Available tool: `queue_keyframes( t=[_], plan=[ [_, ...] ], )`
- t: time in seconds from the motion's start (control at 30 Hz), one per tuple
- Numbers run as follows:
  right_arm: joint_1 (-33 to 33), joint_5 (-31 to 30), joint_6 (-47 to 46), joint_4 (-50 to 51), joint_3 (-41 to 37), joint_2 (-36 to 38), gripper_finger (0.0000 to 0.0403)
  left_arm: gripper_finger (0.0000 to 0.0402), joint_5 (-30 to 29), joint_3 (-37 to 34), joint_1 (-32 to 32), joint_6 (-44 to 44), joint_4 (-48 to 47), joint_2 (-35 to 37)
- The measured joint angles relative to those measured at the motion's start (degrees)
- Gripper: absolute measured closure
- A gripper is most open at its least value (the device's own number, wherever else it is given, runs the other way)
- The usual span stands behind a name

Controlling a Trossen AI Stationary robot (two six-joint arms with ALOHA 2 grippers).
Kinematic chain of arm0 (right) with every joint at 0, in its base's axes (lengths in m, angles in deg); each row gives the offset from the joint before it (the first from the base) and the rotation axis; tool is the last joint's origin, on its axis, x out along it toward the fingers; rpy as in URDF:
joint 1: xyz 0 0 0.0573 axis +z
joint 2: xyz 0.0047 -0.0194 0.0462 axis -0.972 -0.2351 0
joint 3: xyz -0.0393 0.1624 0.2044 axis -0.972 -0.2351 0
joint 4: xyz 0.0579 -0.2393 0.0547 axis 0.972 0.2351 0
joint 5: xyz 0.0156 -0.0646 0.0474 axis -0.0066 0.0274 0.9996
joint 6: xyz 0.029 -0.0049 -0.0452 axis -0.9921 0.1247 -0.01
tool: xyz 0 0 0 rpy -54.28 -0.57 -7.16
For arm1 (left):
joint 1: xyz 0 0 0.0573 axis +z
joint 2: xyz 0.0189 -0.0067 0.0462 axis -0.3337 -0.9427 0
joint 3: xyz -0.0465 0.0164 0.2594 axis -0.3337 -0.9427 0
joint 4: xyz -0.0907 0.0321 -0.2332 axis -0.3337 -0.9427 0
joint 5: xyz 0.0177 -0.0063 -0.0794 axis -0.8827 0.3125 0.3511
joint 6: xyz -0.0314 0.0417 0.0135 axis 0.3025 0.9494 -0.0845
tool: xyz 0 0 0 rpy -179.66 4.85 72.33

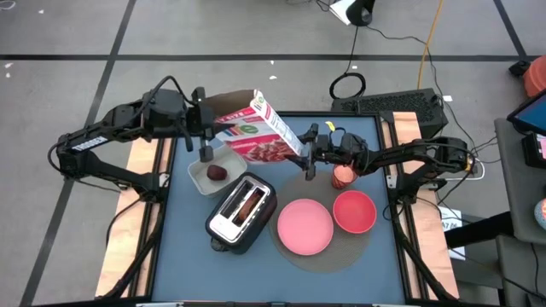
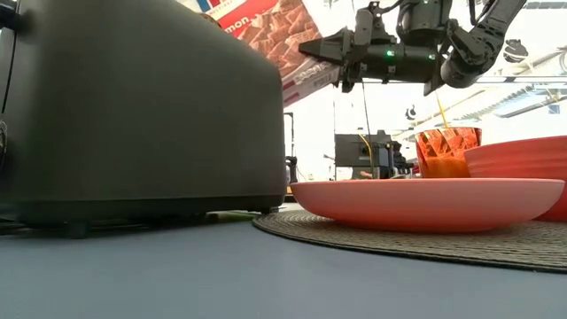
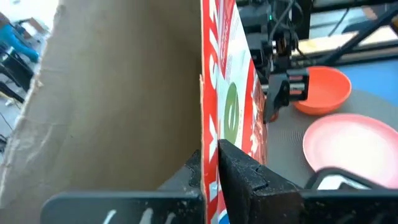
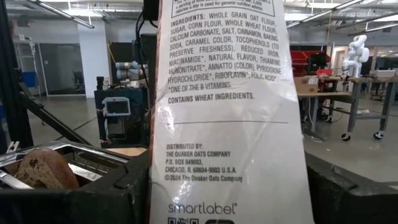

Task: Arrange a breakfast setting
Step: Pour the cereal from the cereal box into the red bowl

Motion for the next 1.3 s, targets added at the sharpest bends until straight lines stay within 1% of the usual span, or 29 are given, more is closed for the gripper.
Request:
queue_keyframes(
  t=[0.1, 0.17, 0.23, 0.47, 0.6, 0.93, 1.3],
  plan=[
    [0.0, 0.0, -0.1, -0.1, 0.0, 0.0, 0.0145, 0.0374, 0.0, 0.0, 0.0, -0.2, 1.2, 0.0],
    [0.0, 0.0, -0.1, -0.1, 0.0, 0.0, 0.0145, 0.0365, 0.0, 0.0, 0.0, -1.2, 1.7, 0.0],
    [0.0, 0.0, 0.0, 0.0, 0.0, 0.0, 0.0145, 0.0347, 0.0, 0.0, 0.0, -2.0, 2.1, 0.0],
    [0.0, 0.2, 0.1, 0.5, 0.0, 0.0, 0.0145, 0.0259, -0.2, 0.0, 0.0, -2.1, 2.9, 0.0],
    [0.0, 0.2, 0.1, 0.4, 0.0, 0.0, 0.0145, 0.0231, -0.2, 0.0, 0.0, -1.4, 4.1, 0.2],
    [0.0, 0.1, 0.1, 0.1, 0.0, 0.0, 0.0145, 0.0227, -0.2, 0.0, 0.0, -1.0, 9.8, 1.3],
    [0.0, -0.3, 0.1, -0.8, 0.0, 0.0, 0.0145, 0.0227, -0.3, 0.0, 0.1, -1.3, 12.2, 5.2]
  ],
)
